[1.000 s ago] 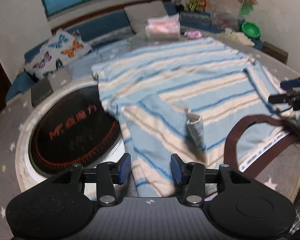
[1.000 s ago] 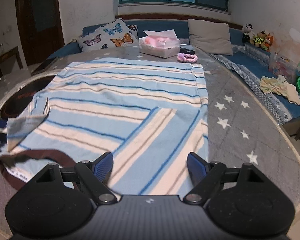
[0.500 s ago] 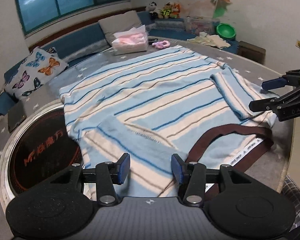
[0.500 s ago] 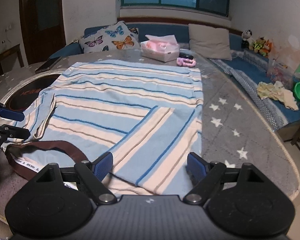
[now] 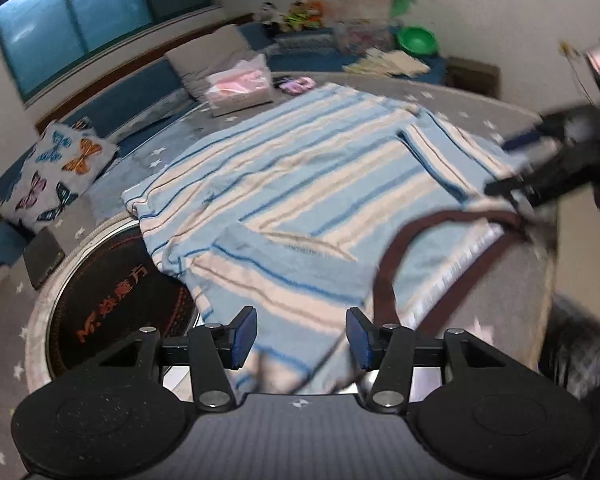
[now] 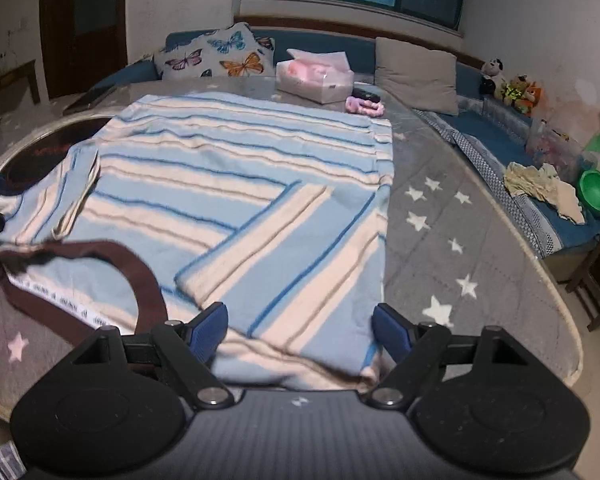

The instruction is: Fold clothes

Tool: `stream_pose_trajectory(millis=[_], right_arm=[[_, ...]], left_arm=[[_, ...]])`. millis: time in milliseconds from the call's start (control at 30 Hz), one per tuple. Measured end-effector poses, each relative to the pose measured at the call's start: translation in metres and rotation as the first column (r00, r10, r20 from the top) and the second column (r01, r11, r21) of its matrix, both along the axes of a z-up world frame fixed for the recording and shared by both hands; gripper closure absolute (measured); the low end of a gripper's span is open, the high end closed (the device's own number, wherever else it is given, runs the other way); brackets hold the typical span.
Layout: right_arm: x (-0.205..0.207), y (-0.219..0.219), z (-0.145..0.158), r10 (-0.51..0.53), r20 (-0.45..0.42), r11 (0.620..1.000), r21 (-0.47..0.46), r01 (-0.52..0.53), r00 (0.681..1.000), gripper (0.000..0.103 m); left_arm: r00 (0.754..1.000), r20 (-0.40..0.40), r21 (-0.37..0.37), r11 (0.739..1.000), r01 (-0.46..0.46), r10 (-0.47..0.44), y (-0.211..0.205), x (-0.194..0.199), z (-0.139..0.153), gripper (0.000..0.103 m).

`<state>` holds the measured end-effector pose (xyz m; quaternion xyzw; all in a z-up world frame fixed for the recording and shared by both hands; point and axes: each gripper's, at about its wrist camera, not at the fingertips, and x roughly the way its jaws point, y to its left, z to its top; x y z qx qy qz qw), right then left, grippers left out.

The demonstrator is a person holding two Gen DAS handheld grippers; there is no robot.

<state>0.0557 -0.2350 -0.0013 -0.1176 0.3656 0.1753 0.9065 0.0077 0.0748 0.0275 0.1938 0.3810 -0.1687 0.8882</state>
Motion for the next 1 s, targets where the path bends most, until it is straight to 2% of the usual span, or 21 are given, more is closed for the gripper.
stream_pose_trajectory(millis=[200,400,433,500,533,567,633,833,1000], right_arm=[[-0.016,-0.004,0.011,0.085,0.004,0.996,-0.011,-0.085,0.996,0.023],[-0.037,0.003,0.011,0.215,0.003,0.971,-0.108,-0.214,0.977,0.024],[-0.039,0.004,0.010,0.232,0.004,0.966,-0.121,-0.230,0.973,0.024],[-0.042,0.007,0.009,0.263,0.006,0.955,-0.148,-0.259,0.965,0.025],[-0.042,0.008,0.008,0.271,0.008,0.952,-0.152,-0.267,0.962,0.025],[-0.042,0.009,0.008,0.278,0.009,0.949,-0.155,-0.273,0.961,0.025],[-0.041,0.010,0.008,0.292,0.012,0.945,-0.160,-0.286,0.956,0.025],[-0.037,0.015,0.006,0.325,0.023,0.933,-0.168,-0.317,0.945,0.031],[-0.027,0.017,0.005,0.300,0.037,0.944,-0.156,-0.291,0.953,0.057]], left_arm=[[0.995,-0.024,0.060,0.994,0.097,-0.095,-0.011,-0.016,-0.014,0.047],[0.984,0.006,0.107,0.979,0.174,-0.175,-0.027,-0.018,-0.028,0.048],[0.983,0.004,0.104,0.978,0.181,-0.182,-0.028,-0.016,-0.030,0.050],[0.982,0.008,0.100,0.978,0.185,-0.187,-0.030,-0.014,-0.031,0.065],[0.983,0.014,0.091,0.979,0.181,-0.183,-0.029,-0.012,-0.029,0.078],[0.984,0.020,0.080,0.981,0.175,-0.177,-0.029,-0.011,-0.028,0.086],[0.986,0.044,0.057,0.986,0.155,-0.158,-0.027,-0.008,-0.021,0.091],[0.994,0.087,-0.018,0.998,0.067,-0.065,-0.017,0.022,0.004,0.093],[0.996,0.079,-0.040,0.998,0.042,-0.039,-0.013,0.045,0.009,0.093]])
